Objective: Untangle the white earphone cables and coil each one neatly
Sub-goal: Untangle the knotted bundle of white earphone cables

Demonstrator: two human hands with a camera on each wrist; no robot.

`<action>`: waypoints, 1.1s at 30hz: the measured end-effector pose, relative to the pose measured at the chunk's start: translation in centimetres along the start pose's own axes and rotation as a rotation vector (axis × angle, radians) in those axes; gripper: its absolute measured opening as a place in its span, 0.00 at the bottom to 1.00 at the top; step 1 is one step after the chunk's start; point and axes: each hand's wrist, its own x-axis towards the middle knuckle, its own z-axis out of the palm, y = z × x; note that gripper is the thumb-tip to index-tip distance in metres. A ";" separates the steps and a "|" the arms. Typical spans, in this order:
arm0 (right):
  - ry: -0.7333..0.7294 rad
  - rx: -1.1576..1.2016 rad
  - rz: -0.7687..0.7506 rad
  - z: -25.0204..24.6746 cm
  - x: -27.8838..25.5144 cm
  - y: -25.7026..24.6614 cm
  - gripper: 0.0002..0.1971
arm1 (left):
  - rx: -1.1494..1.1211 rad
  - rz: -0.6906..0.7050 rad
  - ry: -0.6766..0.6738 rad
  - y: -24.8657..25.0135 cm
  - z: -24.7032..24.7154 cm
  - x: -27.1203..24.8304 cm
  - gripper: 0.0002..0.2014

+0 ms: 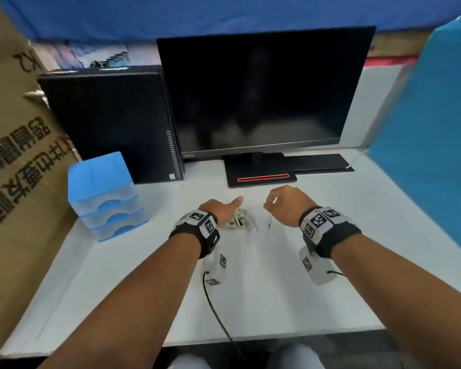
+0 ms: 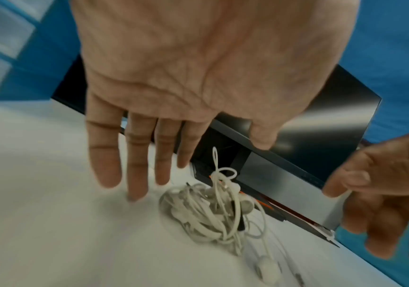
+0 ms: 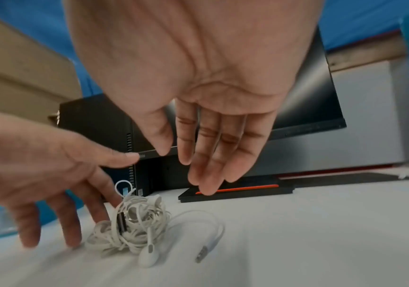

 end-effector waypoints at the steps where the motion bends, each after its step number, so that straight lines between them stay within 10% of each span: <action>1: -0.004 0.072 0.013 0.4 0.8 0.6 0.07 | 0.007 -0.014 -0.054 0.2 0.2 0.5 0.38; 6: -0.081 0.319 -0.041 1.6 4.8 2.0 0.07 | 0.042 -0.001 -0.209 0.4 0.7 4.7 0.23; 13: -0.075 0.500 -0.097 2.5 4.8 1.7 0.04 | -0.591 0.073 -0.226 -0.8 -1.2 3.7 0.14; 22: -0.108 0.996 -0.094 1.1 -0.1 -1.6 0.14 | -1.122 0.291 -0.199 -1.5 -1.9 -2.5 0.14; 29: -0.089 0.970 -0.183 0.5 1.1 -2.8 0.12 | -1.518 0.235 -0.398 -1.8 -3.0 -2.0 0.14; 33: -0.130 0.943 -0.200 0.3 1.7 -2.8 0.14 | -1.440 0.280 -0.277 -2.6 -3.2 -1.5 0.13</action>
